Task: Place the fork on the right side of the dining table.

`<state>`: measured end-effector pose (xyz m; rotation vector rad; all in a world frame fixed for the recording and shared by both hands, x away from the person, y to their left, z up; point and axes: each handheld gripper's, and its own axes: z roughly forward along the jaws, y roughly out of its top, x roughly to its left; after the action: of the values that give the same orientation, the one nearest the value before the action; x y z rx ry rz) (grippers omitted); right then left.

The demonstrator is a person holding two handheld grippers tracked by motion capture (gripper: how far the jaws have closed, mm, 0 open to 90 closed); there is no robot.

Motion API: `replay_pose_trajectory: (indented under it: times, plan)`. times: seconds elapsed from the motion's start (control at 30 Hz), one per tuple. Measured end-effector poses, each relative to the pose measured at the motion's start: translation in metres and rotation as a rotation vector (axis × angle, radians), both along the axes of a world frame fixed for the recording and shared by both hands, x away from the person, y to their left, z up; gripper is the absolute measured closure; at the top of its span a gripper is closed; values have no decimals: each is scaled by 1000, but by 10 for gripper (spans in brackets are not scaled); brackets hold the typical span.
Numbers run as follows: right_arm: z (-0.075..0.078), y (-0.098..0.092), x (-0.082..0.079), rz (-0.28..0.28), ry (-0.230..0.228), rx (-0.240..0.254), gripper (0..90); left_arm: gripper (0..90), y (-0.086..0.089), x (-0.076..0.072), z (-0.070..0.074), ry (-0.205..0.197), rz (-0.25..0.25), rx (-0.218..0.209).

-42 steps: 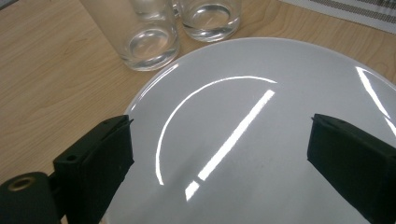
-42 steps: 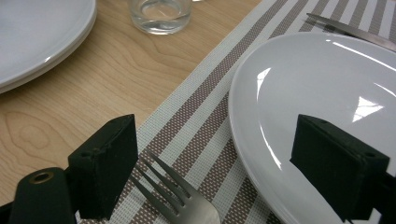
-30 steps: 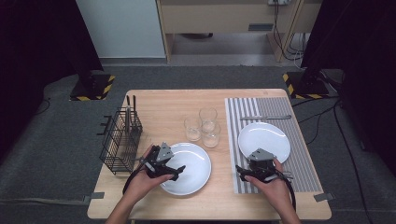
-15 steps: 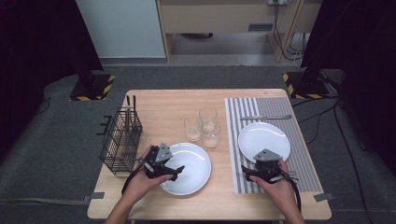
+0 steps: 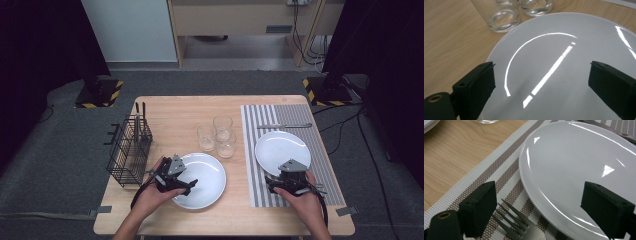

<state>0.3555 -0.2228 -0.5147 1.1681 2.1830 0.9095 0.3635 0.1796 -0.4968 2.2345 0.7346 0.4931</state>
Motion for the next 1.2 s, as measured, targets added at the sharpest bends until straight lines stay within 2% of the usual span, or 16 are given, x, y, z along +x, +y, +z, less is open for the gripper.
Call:
replay_pose_trajectory:
  times: [1.2]
  plan:
    - [-1,-8,0,-22,5,9,111,63,-4,-3,-3,0,-17,30]
